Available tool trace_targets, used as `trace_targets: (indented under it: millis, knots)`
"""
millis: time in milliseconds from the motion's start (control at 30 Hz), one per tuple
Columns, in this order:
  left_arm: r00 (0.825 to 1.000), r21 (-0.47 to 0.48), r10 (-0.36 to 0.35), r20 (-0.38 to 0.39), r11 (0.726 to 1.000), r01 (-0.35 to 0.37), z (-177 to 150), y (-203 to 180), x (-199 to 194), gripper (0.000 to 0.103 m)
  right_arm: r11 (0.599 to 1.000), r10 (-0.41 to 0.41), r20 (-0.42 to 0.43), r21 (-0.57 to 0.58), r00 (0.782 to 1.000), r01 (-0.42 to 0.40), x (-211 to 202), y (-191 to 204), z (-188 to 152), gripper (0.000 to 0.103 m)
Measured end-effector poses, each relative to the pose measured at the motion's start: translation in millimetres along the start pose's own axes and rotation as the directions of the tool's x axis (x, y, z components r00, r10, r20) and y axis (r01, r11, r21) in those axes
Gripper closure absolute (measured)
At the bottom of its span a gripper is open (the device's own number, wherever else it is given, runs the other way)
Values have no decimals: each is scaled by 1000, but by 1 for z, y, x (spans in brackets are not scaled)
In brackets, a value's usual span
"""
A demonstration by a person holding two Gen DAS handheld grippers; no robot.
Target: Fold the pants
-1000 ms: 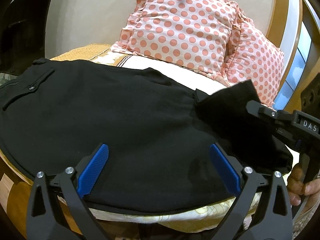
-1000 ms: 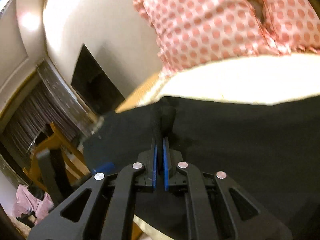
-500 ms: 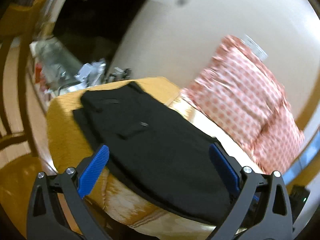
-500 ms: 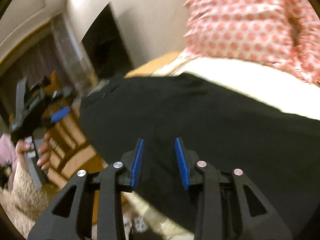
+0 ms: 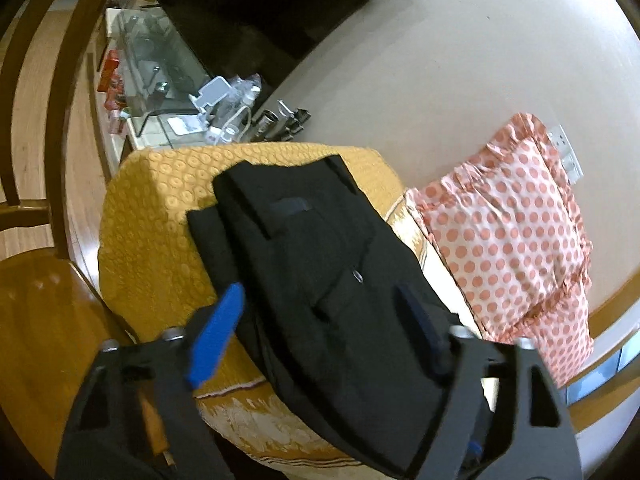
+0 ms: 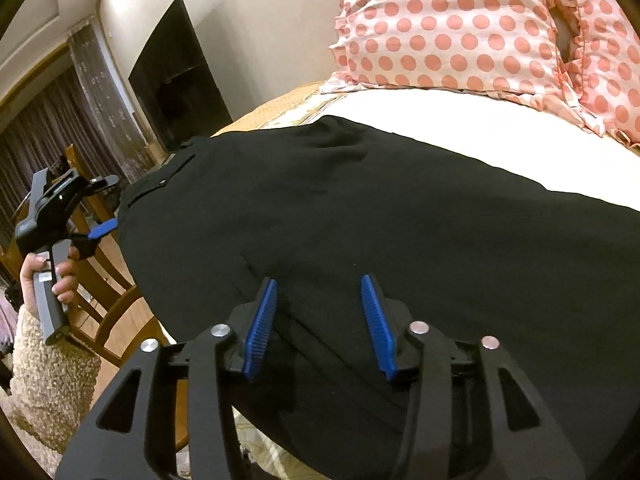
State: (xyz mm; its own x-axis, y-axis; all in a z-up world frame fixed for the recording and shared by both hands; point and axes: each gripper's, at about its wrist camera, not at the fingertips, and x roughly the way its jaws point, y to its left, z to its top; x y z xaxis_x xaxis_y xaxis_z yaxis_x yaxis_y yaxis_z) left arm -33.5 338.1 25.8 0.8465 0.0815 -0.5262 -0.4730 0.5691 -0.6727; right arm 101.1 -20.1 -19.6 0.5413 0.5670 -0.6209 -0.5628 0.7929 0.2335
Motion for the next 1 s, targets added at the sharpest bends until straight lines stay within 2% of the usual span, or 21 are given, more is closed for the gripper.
trace_targets:
  millis: [100, 133, 233, 300, 367, 400, 467, 667, 767, 800, 833, 867, 900, 1000]
  knots:
    - [999, -12, -12, -35, 1000, 11, 2, 3, 5, 32, 1000, 0, 3, -20, 1000, 0, 3, 5, 0, 45]
    - [998, -18, 14, -59, 1000, -15, 2, 5, 9, 33, 1000, -2, 3, -23, 1000, 2, 3, 6, 0, 44]
    - [998, -4, 12, -55, 1000, -12, 0, 4, 8, 33, 1000, 2, 2, -24, 1000, -2, 3, 5, 1, 44]
    - [998, -26, -4, -61, 1000, 2, 4, 5, 11, 36, 1000, 8, 1, -21, 1000, -8, 2, 4, 1, 44]
    - [998, -44, 11, -69, 999, -14, 7, 8, 15, 63, 1000, 11, 2, -20, 1000, -11, 2, 4, 1, 42]
    - [996, -52, 54, -74, 997, -58, 8, 12, 17, 94, 1000, 12, 2, -22, 1000, -12, 2, 4, 1, 42]
    - [996, -72, 42, -75, 996, -48, 5, 18, 11, 96, 1000, 10, 2, -27, 1000, -10, 3, 5, 0, 41]
    - [996, -86, 53, -67, 995, -59, -9, 33, -5, 97, 999, 14, 1, -29, 1000, -14, 4, 5, 2, 40]
    - [998, -85, 39, -50, 995, -43, -8, 34, -7, 93, 999, 9, -1, -38, 1000, -9, 5, 6, 1, 39]
    - [999, -95, 36, -27, 995, -38, -7, 35, -11, 84, 999, 8, -2, -40, 1000, -9, 5, 6, 1, 39]
    - [999, -104, 40, -4, 994, -40, -6, 35, -16, 66, 999, 10, -2, -39, 1000, -10, 4, 5, 2, 39]
    - [999, -117, 47, 17, 992, -44, -5, 37, -20, 58, 999, 12, -2, -37, 1000, -12, 4, 5, 2, 39]
    - [998, -129, 54, 32, 990, -50, -5, 39, -23, 52, 999, 14, -2, -34, 1000, -14, 4, 5, 2, 39]
    - [999, -169, 52, 10, 984, -50, -3, 49, -21, 52, 999, 13, -2, -35, 1000, -13, 4, 5, 2, 39]
